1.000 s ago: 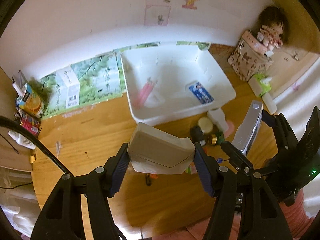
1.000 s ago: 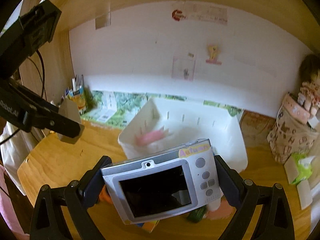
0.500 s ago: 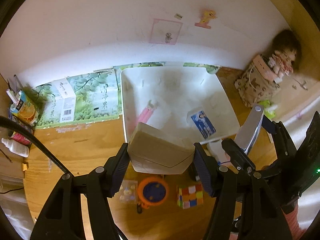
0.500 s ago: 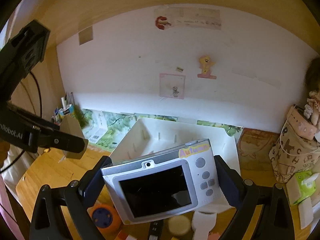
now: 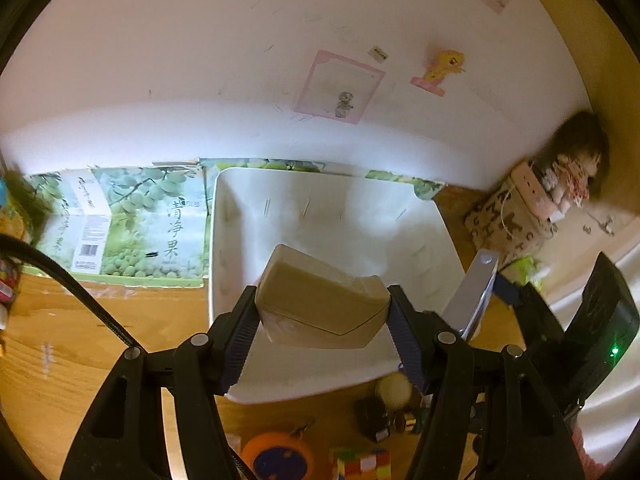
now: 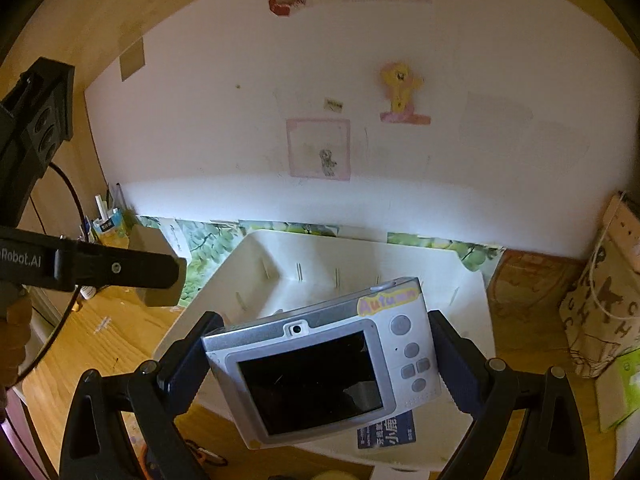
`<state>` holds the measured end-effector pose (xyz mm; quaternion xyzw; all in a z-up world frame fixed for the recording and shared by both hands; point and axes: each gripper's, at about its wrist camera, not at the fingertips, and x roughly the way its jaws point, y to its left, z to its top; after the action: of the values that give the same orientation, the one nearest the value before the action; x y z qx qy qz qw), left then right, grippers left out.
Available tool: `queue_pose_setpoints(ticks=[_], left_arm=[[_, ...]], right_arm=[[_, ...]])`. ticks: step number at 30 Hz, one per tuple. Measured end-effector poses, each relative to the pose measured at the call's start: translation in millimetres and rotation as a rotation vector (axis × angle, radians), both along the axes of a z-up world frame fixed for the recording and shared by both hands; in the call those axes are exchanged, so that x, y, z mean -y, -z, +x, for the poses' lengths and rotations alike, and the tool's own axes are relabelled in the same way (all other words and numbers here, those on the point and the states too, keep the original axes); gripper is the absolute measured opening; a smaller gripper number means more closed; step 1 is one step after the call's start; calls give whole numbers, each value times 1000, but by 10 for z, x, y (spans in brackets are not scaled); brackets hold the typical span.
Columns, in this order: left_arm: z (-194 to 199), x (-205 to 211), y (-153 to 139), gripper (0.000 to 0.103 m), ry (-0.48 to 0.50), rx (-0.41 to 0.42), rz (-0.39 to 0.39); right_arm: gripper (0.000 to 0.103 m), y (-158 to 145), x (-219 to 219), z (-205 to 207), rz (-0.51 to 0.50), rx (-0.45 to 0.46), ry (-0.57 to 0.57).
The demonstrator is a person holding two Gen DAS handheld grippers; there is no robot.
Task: Organize rigid objects
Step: 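Carry the beige block and white gadget over the white bin with both tools, then open both tools to drop the block and gadget into the bin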
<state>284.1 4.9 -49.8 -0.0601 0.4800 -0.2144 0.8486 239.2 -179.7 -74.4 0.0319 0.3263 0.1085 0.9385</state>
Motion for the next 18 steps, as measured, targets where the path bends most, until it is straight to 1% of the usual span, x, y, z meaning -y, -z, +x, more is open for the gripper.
queue_pose_setpoints(ticks=[4,7,11,12,13,15,18], left_arm=[[38,8,143,67,-18,-8,-28],[51,21,217,67,-37,-9,-12],[88,7,313,67,-65,-47,4],[98,-1,330,67,-71,-59,5],[104,-12,354,68,-79,-75,2],[98,-49,369,77,-93,-90,-18],[62,-98,323,82,-116,-81,-39]], right_arm=[[99,152,30,102,9,-34,2],[99,225,55,161,18,-50,5],[99,301,87,198,34,-80,13],[99,293,94,188,36,-70,16],[99,271,103,173,42,-53,16],[99,230,112,148,55,-36,11],[99,189,97,133,54,-29,5]])
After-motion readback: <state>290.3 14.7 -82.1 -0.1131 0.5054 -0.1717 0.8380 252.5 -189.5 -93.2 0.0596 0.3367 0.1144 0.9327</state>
